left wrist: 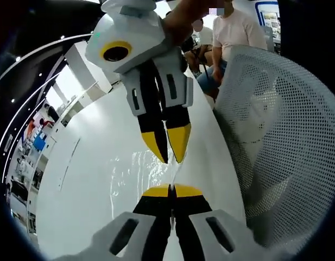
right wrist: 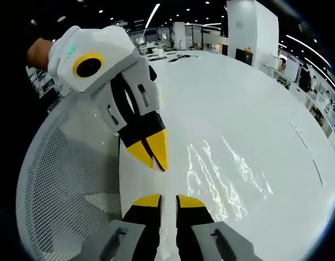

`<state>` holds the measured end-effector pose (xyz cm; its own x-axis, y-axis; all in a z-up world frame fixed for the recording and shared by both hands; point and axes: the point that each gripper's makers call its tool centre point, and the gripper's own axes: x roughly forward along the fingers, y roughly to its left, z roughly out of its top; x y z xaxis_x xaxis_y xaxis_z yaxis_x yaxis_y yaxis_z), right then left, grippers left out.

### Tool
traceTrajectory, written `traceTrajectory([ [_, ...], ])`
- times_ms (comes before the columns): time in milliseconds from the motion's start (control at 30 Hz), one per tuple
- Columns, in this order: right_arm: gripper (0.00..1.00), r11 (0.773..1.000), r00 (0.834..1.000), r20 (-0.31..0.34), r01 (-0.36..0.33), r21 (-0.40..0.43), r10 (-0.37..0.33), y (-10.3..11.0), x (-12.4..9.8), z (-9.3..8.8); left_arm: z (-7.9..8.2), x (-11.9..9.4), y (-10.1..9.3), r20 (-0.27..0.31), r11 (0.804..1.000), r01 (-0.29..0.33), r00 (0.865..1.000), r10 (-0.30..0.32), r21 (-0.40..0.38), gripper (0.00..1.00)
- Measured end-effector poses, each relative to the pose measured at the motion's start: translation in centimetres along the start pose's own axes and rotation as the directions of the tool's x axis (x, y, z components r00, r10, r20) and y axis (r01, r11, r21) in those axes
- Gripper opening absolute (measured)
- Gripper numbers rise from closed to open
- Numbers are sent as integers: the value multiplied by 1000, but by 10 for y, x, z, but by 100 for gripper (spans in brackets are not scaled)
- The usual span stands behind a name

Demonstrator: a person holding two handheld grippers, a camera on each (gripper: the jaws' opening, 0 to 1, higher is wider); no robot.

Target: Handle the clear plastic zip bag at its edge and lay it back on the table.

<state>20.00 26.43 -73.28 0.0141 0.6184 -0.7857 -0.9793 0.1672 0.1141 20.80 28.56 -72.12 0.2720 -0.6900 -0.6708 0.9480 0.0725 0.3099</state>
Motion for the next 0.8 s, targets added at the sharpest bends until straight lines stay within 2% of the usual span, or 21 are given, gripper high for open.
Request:
traceTrajectory([
  [67, 0, 1000, 1000, 1, -9, 4, 9, 2, 1, -1, -3, 0, -2, -4, 1000, 15, 1000, -15, -8, 0],
  [100, 0, 1000, 1000, 0, -11, 1, 11, 2, 2, -1, -6, 1, -7, -11, 998, 49, 999, -50, -26, 0],
  [233, 0, 1000, 1000, -11, -18, -5, 18, 8, 5, 0, -11, 1, -11, -47, 998, 58, 997, -58, -15, 0],
  [367, 0, 1000, 1000, -17, -15, -6, 15, 8, 6, 4, -14, -1, -10, -55, 998, 53, 997, -55, -33, 6],
  [500, 0, 1000, 999, -32, -2, -5, 2, 5, 7, 6, -11, -2, -9, -55, 998, 47, 997, -49, -30, 11],
  [667, 0, 1000, 999, -48, 6, 2, -6, 0, 9, 5, -1, -8, -1, -31, 1000, 18, 999, -19, -9, 15],
  [733, 0, 1000, 998, -58, 11, 4, -11, -1, 10, 6, 5, -10, -1, -6, 1000, 21, 1000, -21, 6, 15],
  [800, 0, 1000, 998, -63, 15, 8, -14, -1, 11, 7, 8, -11, -3, -8, 999, 30, 1000, -30, 17, 14],
])
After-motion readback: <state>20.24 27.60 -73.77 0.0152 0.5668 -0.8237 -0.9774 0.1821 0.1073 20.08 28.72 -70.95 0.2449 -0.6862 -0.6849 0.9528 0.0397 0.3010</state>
